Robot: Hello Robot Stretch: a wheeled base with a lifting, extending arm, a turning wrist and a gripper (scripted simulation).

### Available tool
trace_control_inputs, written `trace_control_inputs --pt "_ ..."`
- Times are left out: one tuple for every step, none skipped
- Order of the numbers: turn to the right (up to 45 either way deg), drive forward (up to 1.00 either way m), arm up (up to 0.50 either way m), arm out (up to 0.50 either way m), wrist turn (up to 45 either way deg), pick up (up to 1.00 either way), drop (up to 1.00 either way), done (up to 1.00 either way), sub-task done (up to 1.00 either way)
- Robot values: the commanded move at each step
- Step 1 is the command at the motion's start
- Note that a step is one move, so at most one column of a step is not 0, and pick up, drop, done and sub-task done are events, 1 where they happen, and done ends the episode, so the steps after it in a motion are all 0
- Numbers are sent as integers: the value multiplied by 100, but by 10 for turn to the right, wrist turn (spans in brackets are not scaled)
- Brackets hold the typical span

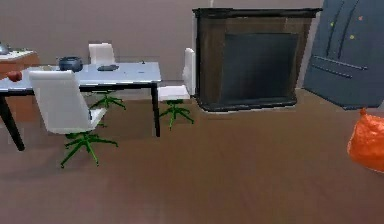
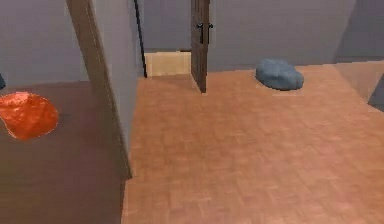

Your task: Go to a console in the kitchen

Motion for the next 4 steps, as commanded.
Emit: trace_control_inputs --pt "-150 0 0 0 0 0 0 0 0" --pt "0 60 0 0 0 0 0 0 0" --pt "-390 0 0 0 0 0 0 0 0" --pt "0 40 0 0 0 0 0 0 0"
